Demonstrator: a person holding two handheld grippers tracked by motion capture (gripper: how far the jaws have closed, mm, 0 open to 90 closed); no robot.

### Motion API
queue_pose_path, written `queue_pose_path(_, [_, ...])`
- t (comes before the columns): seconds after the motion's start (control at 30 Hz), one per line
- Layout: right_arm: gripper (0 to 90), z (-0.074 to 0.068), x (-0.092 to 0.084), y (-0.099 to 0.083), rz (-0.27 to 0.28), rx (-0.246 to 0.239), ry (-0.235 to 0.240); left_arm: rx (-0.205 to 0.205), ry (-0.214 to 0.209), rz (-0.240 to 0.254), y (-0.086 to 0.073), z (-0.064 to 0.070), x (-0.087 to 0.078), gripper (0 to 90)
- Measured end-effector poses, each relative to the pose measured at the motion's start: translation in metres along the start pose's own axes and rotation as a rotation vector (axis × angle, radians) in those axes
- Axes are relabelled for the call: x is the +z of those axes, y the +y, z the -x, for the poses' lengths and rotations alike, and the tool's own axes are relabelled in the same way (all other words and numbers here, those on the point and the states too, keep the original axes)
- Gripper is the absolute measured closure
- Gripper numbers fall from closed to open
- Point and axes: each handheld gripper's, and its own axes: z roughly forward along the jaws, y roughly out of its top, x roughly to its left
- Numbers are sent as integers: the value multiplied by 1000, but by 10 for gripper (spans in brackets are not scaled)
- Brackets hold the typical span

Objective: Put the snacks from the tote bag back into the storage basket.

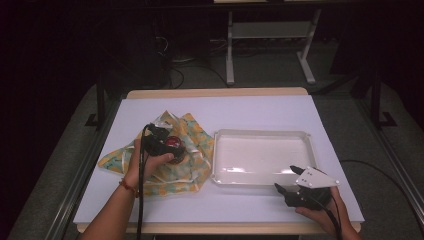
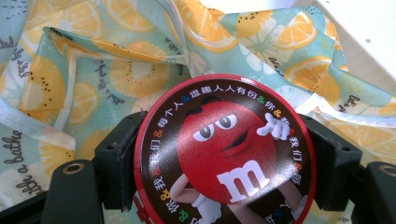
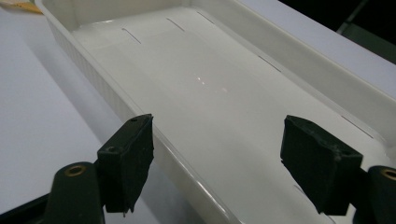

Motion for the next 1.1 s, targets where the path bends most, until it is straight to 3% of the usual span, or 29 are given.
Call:
queue_pose_path(0.6, [249,0,0,0,0,-1,0,1,23,1,0,3,0,253])
queue_pose_path(1.1, [249,1,0,0,1,-1,1,25,13,2,1,8,-6,254])
